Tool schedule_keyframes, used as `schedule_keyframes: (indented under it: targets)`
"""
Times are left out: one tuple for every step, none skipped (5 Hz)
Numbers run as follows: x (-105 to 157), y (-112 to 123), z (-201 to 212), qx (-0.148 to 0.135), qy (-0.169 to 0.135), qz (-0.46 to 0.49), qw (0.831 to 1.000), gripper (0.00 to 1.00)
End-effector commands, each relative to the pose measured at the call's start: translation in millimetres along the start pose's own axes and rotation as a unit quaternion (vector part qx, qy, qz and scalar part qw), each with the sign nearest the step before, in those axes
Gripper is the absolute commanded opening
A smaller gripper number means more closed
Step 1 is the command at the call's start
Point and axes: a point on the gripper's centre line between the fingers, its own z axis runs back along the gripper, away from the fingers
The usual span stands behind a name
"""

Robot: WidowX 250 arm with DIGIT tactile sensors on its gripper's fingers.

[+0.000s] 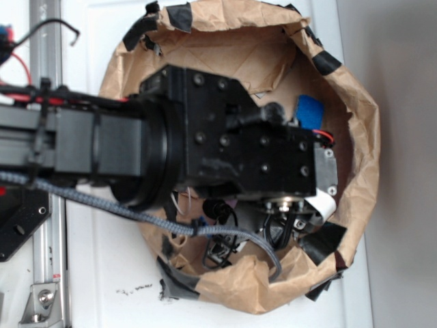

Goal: Grab the black box.

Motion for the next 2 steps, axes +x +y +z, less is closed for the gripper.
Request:
schedule_keyframes:
  targets:
    - [20.8, -8.6, -10.7, 0.002, 0.002, -0.032, 0.999, 1.0]
    - [25.0, -11.1, -25.1, -0.001, 0.018, -0.038, 0.999, 1.0]
